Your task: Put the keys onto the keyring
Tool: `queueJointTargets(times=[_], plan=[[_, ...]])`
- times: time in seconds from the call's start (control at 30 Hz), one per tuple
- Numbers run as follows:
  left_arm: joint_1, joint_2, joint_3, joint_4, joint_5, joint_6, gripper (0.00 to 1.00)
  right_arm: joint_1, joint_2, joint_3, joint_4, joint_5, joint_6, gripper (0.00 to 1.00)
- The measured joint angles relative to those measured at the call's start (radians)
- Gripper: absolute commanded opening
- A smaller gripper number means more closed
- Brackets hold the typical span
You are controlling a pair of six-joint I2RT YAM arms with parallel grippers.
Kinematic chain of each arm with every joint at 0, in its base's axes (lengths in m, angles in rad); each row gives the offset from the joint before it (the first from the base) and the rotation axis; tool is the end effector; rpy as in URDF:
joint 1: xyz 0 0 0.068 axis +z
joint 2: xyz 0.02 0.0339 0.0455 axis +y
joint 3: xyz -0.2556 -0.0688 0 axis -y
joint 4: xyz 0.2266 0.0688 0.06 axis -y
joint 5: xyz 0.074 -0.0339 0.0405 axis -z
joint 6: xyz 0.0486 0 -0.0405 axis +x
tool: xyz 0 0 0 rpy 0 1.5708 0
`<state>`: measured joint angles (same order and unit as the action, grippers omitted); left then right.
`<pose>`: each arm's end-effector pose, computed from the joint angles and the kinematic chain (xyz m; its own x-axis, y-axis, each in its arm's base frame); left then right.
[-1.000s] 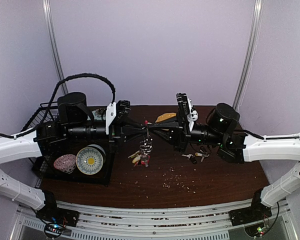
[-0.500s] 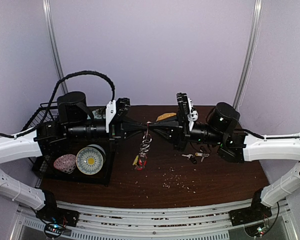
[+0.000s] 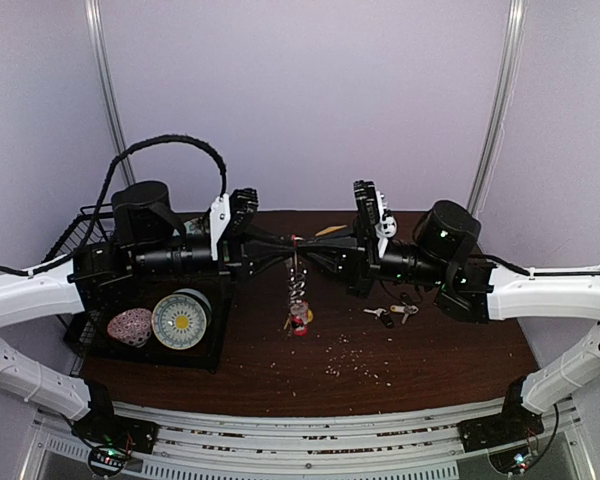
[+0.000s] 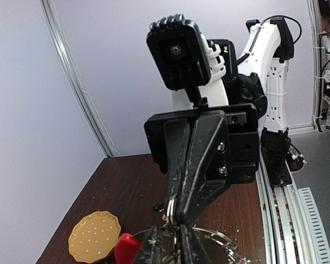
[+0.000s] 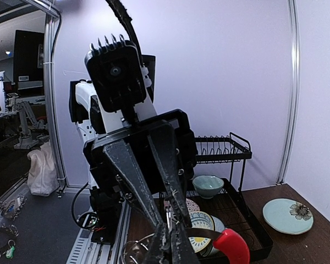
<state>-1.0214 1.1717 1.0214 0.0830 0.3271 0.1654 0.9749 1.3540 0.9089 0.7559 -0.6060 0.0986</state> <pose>0.1295 -0.2414 0.3663 0.1259 0.0930 -0.9877 0.9675 0.2086 0.1430 0.1476 0.2670 0.3546 0.0739 0.2531 -0.9646 -0.9967 -0.0125 -0.0796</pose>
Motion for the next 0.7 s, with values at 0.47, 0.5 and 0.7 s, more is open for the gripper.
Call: queueJointTargets(times=[0.47, 0.5, 0.7], plan=[[0.007, 0.005, 0.0, 0.018, 0.014, -0.008, 0.0, -0.001, 0.0, 0.015, -0.023, 0.016, -0.023, 0.0], [0.007, 0.005, -0.001, 0.024, 0.017, -0.008, 0.0, -0.001, 0.0, 0.018, -0.023, 0.016, -0.025, 0.0], [0.005, -0.012, -0.031, 0.039, 0.005, 0.001, 0.0, 0.0, 0.0, 0.02, -0.05, -0.013, -0.049, 0.15]])
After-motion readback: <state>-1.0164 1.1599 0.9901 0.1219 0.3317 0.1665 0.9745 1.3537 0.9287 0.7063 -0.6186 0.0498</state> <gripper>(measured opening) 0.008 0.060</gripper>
